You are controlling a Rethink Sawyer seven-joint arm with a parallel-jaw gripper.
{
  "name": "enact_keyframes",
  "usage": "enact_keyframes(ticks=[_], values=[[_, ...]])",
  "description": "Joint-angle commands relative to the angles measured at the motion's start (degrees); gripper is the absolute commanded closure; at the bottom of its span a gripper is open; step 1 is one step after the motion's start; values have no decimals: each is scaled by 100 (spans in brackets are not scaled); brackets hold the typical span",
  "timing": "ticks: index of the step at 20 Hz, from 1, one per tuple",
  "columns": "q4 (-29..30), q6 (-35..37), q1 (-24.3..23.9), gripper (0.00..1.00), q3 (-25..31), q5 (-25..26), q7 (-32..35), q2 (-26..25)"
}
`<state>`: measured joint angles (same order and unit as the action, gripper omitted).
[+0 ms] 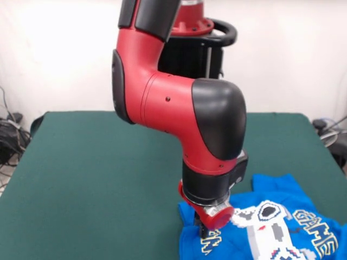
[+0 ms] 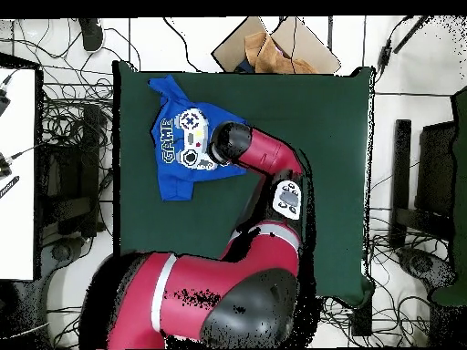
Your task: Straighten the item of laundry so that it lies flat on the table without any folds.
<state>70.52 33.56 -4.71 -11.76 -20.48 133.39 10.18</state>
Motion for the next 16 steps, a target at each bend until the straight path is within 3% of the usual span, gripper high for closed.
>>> enact_keyframes(ticks=[1, 10, 16], values=[[126, 93, -154, 100, -59, 89, 916, -696], [737, -1024, -745, 100, -327, 914, 141, -655], [1295, -1169, -1187, 100, -156, 1456, -238, -176]])
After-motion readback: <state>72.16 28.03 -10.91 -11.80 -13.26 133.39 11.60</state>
